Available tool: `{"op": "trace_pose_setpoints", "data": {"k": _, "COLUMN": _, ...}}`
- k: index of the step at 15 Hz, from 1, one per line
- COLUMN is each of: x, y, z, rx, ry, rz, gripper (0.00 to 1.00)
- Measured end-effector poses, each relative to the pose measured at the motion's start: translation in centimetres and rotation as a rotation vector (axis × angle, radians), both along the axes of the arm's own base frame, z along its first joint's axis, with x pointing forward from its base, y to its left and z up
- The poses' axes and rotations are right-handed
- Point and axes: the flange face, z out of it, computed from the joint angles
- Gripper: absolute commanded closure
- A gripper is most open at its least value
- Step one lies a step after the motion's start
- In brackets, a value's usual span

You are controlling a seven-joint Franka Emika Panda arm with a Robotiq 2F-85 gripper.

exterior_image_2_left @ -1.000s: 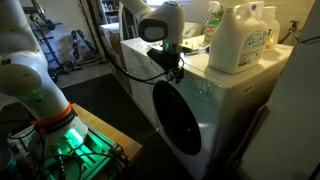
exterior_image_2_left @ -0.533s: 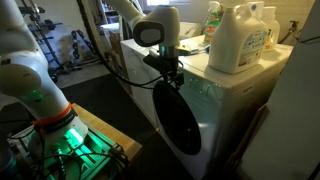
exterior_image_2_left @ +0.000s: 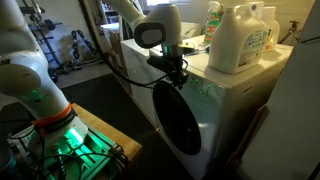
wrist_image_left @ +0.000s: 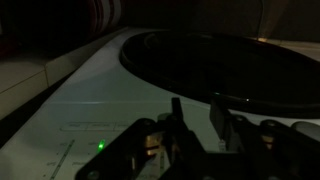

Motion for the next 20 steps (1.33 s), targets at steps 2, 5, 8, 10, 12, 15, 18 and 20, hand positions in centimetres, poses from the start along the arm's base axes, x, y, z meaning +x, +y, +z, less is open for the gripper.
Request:
{"op": "trace_pose_setpoints", "data": {"k": 2, "x": -0.1, "y": -0.8, "z": -0.2, "rx": -0.039, "ry": -0.018, "rz": -0.008, "gripper": 0.99}}
{"op": "trace_pose_setpoints", "data": {"k": 5, "x": -0.2, "y": -1.7, "z": -0.8, "rx": -0.087, "ry": -0.024, "rz": -0.032, "gripper": 0.96}}
{"op": "trace_pose_setpoints", "data": {"k": 8, "x": -0.2, "y": -2.0, "z": -1.9, "rx": -0.124, "ry": -0.011, "rz": -0.052, "gripper": 0.96}}
{"op": "trace_pose_setpoints", "data": {"k": 10, "x": -0.2, "y": -2.0, "z": -2.3, "rx": -0.128, "ry": -0.007, "rz": -0.055, "gripper": 0.96}}
{"op": "trace_pose_setpoints", "data": {"k": 12, "x": -0.2, "y": -2.1, "z": -2.3, "rx": -0.129, "ry": -0.007, "rz": -0.055, "gripper": 0.95}}
{"op": "trace_pose_setpoints", "data": {"k": 15, "x": 0.0, "y": -1.9, "z": -2.3, "rx": -0.129, "ry": -0.008, "rz": -0.049, "gripper": 0.95}}
{"op": "trace_pose_setpoints", "data": {"k": 18, "x": 0.5, "y": -1.3, "z": -2.6, "rx": -0.132, "ry": -0.003, "rz": -0.028, "gripper": 0.95}}
{"op": "trace_pose_setpoints", "data": {"k": 20, "x": 0.8, "y": -1.2, "z": -2.9, "rx": -0.141, "ry": -0.005, "rz": -0.017, "gripper": 0.95}}
